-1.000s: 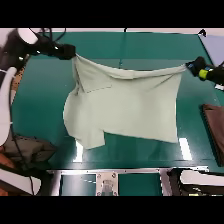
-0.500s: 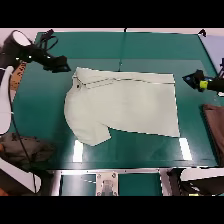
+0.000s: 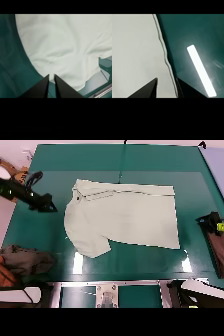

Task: Fold the shirts.

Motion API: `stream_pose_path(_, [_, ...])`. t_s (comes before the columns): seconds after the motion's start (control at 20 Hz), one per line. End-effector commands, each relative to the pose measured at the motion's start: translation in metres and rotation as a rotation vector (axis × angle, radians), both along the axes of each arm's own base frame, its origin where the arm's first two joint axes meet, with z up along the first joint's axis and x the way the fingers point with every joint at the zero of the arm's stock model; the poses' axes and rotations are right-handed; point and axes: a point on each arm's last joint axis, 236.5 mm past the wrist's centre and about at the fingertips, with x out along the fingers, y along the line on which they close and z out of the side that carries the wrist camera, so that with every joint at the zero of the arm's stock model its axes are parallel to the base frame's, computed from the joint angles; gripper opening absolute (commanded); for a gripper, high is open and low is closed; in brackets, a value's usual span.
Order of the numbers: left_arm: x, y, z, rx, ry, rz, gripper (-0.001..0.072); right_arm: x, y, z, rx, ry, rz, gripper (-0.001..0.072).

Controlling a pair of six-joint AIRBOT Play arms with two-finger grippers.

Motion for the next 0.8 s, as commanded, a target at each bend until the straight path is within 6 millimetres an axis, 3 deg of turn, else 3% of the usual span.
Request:
stream_pose_path(0.0, [-0.047,0.008,-0.047,-0.027,0.075,0.104,0.0507,-0.043,0.014,-0.027,0.038,0.121,0.009,0.03])
stream_pose_path(0.1, [-0.048,0.0,-0.069,-0.057,0.055,0.131,0.0506,-0.049,0.022,-0.039,0.06,0.141,-0.001,0.03])
stream_pose_path(0.25, [-0.035,-0.021,-0.086,-0.181,0.043,0.187,0.0506,-0.056,0.029,-0.052,0.073,0.162,-0.018,0.0304])
stream_pose_path(0.35, [-0.037,-0.033,-0.096,-0.253,0.091,0.187,0.05,-0.06,0.035,-0.057,0.087,0.176,-0.019,0.0342])
stream_pose_path(0.4, [-0.04,-0.035,-0.103,-0.262,0.114,0.188,0.0423,-0.062,0.036,-0.059,0.091,0.18,-0.021,0.0372])
stream_pose_path(0.55, [-0.038,-0.044,-0.108,-0.323,0.129,0.189,0.0405,-0.067,0.043,-0.064,0.11,0.194,-0.019,0.0431])
stream_pose_path(0.65, [-0.032,-0.045,-0.107,-0.336,0.093,0.186,0.0044,-0.071,0.05,-0.068,0.126,0.204,-0.014,0.0445])
stream_pose_path(0.75, [-0.028,-0.043,-0.109,-0.323,0.081,0.197,0.0028,-0.074,0.057,-0.074,0.134,0.215,-0.012,0.048])
